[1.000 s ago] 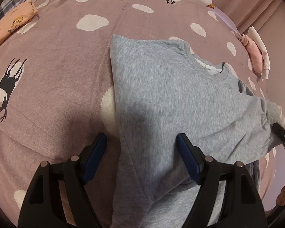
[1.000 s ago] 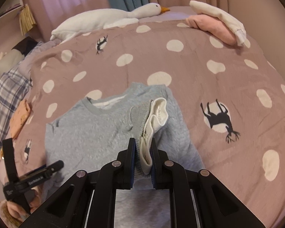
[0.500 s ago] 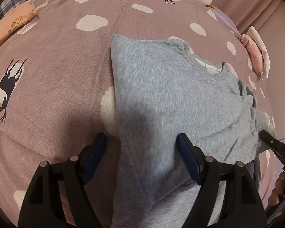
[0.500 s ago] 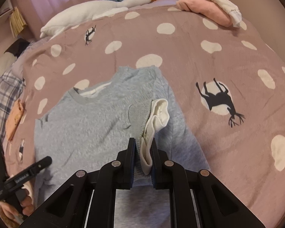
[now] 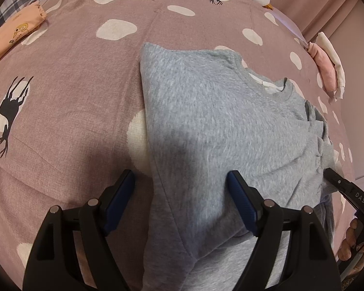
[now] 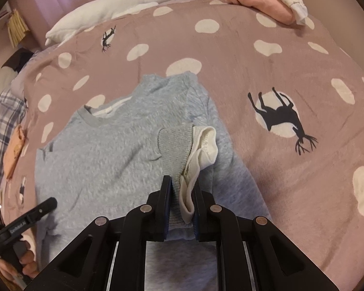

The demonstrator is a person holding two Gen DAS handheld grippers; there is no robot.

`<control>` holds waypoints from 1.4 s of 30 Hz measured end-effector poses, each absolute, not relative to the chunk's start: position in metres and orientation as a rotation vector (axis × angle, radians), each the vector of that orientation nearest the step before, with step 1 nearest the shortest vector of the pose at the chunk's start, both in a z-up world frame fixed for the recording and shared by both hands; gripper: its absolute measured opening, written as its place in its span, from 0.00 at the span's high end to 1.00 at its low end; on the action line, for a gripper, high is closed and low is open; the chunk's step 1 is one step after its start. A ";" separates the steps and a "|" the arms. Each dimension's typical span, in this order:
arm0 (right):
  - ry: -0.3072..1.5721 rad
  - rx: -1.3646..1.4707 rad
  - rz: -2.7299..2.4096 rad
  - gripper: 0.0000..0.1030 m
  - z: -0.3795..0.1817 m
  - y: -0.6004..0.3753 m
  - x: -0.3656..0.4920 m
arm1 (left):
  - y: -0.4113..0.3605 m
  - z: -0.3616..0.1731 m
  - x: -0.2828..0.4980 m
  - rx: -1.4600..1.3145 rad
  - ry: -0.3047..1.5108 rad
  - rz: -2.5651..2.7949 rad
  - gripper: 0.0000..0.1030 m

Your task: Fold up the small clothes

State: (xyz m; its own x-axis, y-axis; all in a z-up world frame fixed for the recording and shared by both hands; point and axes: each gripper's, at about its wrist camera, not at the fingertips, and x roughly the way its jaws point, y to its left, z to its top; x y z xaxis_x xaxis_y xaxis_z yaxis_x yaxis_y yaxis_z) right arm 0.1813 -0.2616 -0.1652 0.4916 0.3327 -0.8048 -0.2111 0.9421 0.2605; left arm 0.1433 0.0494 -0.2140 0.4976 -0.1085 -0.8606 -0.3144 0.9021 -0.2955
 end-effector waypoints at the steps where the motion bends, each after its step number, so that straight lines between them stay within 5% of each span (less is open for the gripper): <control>1: 1.011 0.134 0.329 0.86 -0.167 -0.262 0.182 | 0.049 -0.214 0.143 -0.448 1.052 0.131 0.22; 42: 0.996 0.210 0.312 0.86 -0.185 -0.269 0.181 | 0.039 -0.216 0.145 -0.391 1.038 0.137 0.16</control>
